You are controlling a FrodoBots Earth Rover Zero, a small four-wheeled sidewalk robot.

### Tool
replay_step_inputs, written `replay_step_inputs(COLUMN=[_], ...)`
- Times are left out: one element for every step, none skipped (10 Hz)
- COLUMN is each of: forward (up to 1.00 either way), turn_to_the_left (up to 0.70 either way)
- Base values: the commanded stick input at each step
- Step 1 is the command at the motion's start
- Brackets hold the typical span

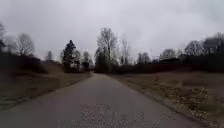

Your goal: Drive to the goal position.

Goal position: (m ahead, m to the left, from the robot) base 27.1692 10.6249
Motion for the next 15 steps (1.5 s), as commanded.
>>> replay_step_inputs(forward=[1.00,1.00,1.00,1.00,1.00,1.00,1.00,1.00,1.00,1.00,1.00,1.00,1.00,1.00,1.00], turn_to_the_left=[0.00,0.00,0.00,0.00,0.00,0.22,0.40,0.40,0.40,0.40,0.40,0.40,0.40,0.12,0.03])
